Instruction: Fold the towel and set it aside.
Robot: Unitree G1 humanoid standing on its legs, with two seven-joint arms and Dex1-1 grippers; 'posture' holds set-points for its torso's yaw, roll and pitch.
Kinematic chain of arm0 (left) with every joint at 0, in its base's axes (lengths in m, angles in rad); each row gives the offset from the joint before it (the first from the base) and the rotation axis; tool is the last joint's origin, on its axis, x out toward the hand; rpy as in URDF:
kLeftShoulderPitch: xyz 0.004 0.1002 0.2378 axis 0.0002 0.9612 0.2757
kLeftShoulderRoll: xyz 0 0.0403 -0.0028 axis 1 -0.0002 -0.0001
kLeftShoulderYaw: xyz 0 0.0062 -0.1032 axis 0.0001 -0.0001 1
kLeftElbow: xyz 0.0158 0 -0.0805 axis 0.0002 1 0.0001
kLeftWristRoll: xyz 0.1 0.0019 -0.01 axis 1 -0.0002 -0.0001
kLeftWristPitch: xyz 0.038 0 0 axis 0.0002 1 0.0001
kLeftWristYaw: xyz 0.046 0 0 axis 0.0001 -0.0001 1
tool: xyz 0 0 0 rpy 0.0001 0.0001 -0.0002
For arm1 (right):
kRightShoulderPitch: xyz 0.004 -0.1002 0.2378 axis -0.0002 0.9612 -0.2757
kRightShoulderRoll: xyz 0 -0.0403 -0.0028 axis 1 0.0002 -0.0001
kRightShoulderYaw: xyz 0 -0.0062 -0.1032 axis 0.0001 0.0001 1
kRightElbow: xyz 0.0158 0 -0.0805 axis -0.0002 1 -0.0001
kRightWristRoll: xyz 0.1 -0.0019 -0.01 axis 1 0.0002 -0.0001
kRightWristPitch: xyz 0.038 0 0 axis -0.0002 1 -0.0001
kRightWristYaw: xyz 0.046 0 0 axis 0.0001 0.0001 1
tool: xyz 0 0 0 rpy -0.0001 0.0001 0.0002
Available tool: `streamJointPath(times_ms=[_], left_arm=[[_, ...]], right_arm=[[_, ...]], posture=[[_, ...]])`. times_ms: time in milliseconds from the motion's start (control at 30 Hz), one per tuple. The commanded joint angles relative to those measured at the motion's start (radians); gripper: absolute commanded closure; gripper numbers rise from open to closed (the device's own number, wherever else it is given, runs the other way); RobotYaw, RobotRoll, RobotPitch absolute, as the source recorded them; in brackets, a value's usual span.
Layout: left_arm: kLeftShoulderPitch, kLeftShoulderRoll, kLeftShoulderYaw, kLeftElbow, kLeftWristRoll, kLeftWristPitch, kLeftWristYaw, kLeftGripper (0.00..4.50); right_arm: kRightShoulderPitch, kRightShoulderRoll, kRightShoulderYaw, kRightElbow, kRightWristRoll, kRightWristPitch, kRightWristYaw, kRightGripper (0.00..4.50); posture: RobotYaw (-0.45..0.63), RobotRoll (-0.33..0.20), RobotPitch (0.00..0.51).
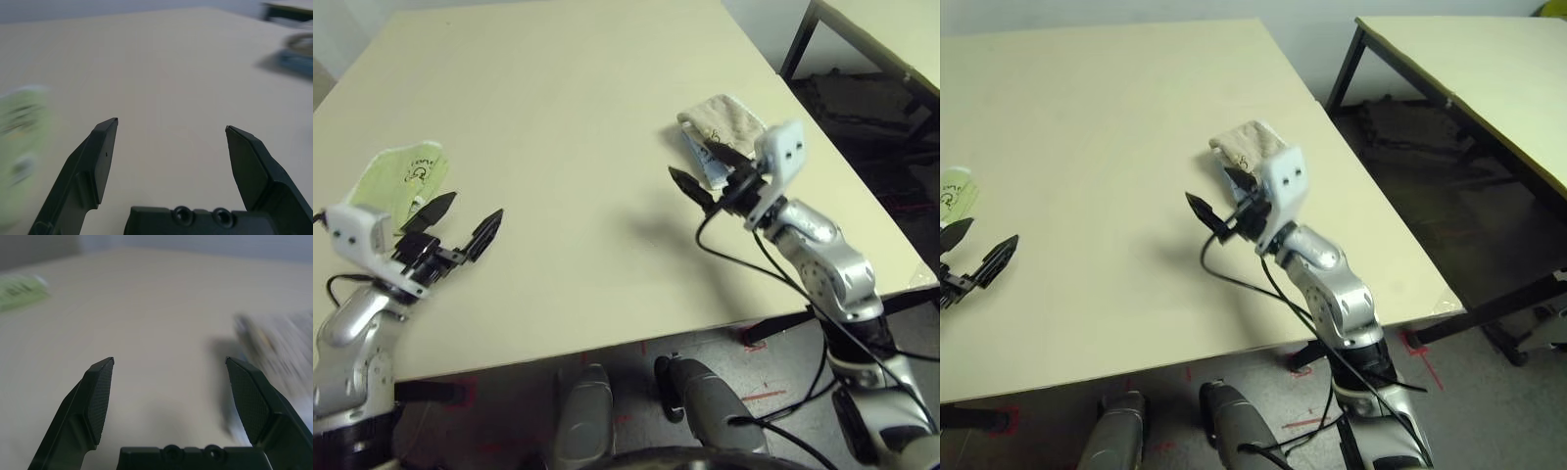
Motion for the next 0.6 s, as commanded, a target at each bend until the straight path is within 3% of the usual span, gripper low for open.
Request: streamJointPath(times_ms=[33, 200, 333, 600], left_arm=[[0.107, -0.067, 0.054, -0.068, 0.067, -0.052, 0.083, 0.0], [0.221, -0.148, 0.051, -0.061, 0.118, -0.126, 0.121, 0.0], [0.243, -0.181, 0.059, 0.046, 0.119, -0.211, 0.111, 0.0], [0.218, -0.134, 0.093, 0.182, 0.084, -0.293, 0.094, 0.0]], right_arm=[[0.121, 0.003, -0.074, 0.005, -0.054, -0.131, -0.018, 0.02], [0.264, 0.026, -0.126, 0.062, -0.093, -0.257, -0.026, 0.02], [0.337, 0.005, -0.107, 0.111, -0.136, -0.349, 0.027, 0.02], [0.301, 0.014, -0.162, 0.203, -0.09, -0.397, 0.049, 0.02]], posture=[[0.02, 0.0, 0.215], [0.01, 0.0, 0.217], [0.0, 0.0, 0.198], [-0.02, 0.0, 0.168]])
